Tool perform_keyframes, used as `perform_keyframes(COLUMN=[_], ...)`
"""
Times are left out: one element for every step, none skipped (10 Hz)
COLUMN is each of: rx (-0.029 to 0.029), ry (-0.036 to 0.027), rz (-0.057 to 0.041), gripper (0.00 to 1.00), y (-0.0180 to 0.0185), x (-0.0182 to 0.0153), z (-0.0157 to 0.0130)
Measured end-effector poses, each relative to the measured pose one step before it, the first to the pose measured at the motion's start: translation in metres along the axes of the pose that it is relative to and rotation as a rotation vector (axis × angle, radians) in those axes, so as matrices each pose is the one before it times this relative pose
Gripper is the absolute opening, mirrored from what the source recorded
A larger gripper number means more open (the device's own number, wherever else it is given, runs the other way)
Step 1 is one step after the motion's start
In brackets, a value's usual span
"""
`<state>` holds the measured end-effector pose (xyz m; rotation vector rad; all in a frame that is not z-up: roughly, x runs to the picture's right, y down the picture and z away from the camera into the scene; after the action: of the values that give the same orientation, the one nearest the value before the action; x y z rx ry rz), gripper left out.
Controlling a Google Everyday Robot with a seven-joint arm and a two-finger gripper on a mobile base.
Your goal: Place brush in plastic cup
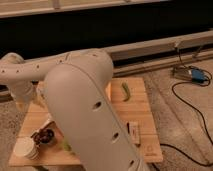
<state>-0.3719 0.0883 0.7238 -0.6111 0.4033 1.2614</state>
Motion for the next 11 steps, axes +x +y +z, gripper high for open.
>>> perform_keyframes(rx=[-0.00104, 0.00178, -0.01247, -0.01680, -0.01727, -0.01223, -0.00996, -0.00881, -0.00412, -0.00025, 0.00008], ry=[0.04250, 0.02007, 0.02899, 0.02863, 0.02938, 0.02494, 0.01927, 0.01099, 0.00462, 0.00193, 0.00169], rz=[-0.01452, 0.00212, 0.00721, 0.00805, 0.01538, 0.02125, 0.02638, 0.02694, 0.03215, 0.03555, 0.04689], gripper=[0.65, 0.65, 0.65, 0.65, 0.65, 0.65, 0.65, 0.65, 0.65, 0.65, 0.65], y=[0.01459, 0.00106, 0.00495, 0.00671, 0.00512, 0.00034, -0.00034, 0.00018, -0.00305, -0.00622, -0.01058], x=[0.00740, 0.00338, 0.00491, 0.00634, 0.00631, 0.00366, 0.00357, 0.00304, 0.00024, -0.00239, -0.00804], z=[0.02216, 0.01041, 0.01449, 0.01022, 0.00967, 0.00978, 0.00850, 0.00599, 0.00553, 0.00390, 0.00792])
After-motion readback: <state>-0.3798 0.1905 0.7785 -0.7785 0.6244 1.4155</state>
